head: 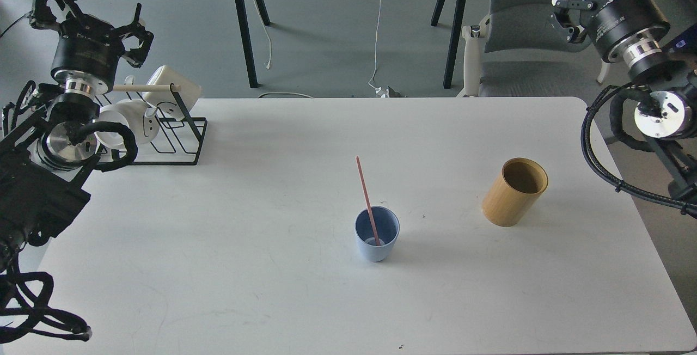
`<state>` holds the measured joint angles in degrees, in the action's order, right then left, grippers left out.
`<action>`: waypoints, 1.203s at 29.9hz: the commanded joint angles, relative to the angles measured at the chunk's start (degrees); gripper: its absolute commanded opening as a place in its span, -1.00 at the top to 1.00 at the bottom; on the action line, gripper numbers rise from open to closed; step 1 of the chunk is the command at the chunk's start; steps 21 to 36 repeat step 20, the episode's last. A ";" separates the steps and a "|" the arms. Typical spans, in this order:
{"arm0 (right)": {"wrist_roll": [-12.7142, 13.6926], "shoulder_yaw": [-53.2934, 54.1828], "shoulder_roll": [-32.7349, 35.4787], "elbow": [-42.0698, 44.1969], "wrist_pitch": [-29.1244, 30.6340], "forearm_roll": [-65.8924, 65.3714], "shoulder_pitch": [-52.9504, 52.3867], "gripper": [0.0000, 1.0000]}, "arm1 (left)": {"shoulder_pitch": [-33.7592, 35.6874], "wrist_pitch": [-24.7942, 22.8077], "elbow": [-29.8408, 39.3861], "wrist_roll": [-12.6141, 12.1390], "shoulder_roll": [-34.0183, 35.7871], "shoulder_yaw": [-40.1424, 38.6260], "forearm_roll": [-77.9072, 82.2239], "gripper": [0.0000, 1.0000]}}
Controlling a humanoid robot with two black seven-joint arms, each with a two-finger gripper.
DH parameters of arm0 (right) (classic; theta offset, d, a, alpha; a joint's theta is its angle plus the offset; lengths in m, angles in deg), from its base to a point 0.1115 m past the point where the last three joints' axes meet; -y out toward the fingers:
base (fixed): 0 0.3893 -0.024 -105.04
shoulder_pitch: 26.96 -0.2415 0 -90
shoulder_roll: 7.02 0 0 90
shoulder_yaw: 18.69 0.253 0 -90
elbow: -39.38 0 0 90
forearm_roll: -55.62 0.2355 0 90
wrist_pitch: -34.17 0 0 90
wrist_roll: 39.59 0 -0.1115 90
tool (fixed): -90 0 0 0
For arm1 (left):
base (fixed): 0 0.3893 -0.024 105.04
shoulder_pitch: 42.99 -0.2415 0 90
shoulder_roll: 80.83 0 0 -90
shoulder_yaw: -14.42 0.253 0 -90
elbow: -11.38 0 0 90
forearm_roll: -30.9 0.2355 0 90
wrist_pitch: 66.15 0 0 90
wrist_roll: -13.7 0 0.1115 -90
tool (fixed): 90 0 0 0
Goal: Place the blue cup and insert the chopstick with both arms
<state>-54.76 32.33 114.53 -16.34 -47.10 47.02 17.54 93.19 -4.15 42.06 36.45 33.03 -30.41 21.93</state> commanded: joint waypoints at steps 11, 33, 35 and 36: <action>2.51 1.11 -4.83 15.37 12.19 22.56 0.76 -0.99 | -0.12 0.00 0.00 0.10 -1.36 -0.17 -0.09 -0.99; 6.64 1.19 -5.18 16.70 15.97 23.27 0.84 -0.99 | -0.12 0.00 0.00 0.10 -1.71 -0.52 -0.18 -0.99; 6.64 1.19 -5.18 16.70 15.97 23.27 0.84 -0.99 | -0.12 0.00 0.00 0.10 -1.71 -0.52 -0.18 -0.99; 6.64 1.19 -5.18 16.70 15.97 23.27 0.84 -0.99 | -0.12 0.00 0.00 0.10 -1.71 -0.52 -0.18 -0.99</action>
